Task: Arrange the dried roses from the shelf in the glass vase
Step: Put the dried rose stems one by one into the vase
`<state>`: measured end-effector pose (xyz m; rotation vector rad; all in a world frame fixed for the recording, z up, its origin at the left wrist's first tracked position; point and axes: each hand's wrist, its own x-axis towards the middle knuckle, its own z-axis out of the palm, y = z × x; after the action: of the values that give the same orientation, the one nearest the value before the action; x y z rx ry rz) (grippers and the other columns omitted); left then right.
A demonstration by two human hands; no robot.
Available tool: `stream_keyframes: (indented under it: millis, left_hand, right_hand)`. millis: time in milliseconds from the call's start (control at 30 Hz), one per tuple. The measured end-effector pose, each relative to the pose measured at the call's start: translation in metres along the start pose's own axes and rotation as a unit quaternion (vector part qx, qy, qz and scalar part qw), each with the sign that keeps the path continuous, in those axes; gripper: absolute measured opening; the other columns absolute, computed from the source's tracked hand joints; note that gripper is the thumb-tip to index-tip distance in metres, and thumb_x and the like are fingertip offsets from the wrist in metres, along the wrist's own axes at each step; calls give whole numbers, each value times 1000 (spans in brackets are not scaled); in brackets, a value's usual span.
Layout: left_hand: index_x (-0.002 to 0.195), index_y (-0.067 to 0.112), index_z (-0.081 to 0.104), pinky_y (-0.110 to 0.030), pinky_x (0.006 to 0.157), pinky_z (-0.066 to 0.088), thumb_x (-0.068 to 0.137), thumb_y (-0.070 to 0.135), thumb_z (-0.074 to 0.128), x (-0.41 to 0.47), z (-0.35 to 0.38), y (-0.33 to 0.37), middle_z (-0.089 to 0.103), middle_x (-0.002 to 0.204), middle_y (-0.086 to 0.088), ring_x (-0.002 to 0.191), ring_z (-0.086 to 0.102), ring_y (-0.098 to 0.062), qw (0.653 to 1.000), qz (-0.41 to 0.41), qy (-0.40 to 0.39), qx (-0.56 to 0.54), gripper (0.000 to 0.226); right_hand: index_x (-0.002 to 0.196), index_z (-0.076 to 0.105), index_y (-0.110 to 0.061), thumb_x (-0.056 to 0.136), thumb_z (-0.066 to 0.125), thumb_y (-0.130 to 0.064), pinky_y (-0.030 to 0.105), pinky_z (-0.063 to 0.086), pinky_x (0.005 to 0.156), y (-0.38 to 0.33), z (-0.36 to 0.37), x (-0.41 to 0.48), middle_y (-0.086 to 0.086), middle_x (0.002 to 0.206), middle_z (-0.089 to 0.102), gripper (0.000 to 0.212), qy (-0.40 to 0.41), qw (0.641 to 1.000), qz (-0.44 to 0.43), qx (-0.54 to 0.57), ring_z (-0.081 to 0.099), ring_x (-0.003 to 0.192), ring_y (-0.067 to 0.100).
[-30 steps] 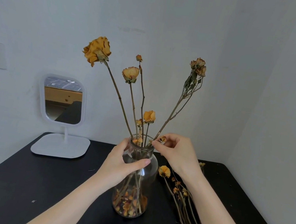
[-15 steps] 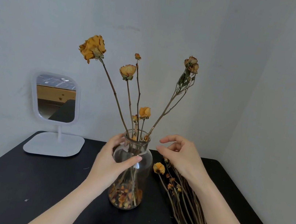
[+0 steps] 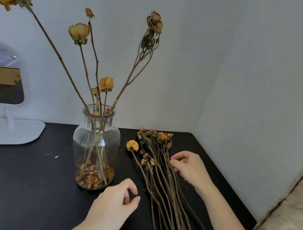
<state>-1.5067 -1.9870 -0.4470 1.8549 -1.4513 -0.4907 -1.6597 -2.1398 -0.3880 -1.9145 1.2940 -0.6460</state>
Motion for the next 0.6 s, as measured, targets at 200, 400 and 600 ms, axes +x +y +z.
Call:
stream_keyframes:
  millis: [200, 400, 600]
  left_hand:
    - [98, 23, 51, -31, 68, 49, 89, 42, 52, 53, 27, 8, 59, 78, 5, 77, 60, -16, 996, -89, 21, 16, 21]
    - [40, 19, 36, -27, 52, 35, 88, 34, 58, 76, 36, 7, 32, 35, 7, 40, 39, -15, 988, -148, 18, -32, 55]
    - [48, 12, 49, -24, 51, 36, 84, 27, 64, 87, 40, 9, 35, 36, 5, 36, 36, -12, 967, -225, 7, -121, 42]
  right_hand:
    - [93, 61, -22, 86, 62, -26, 17, 43, 63, 22, 5, 3, -7, 70, 65, 7, -59, 992, 1, -109, 60, 68, 3]
    - [97, 62, -21, 86, 63, -30, 30, 51, 81, 27, 11, 8, -3, 83, 65, 14, -65, 987, -1, -144, 64, 82, 12]
    - [95, 61, -23, 83, 65, -37, 35, 54, 83, 25, 26, 11, -1, 90, 65, 19, -63, 984, -10, -164, 64, 86, 16]
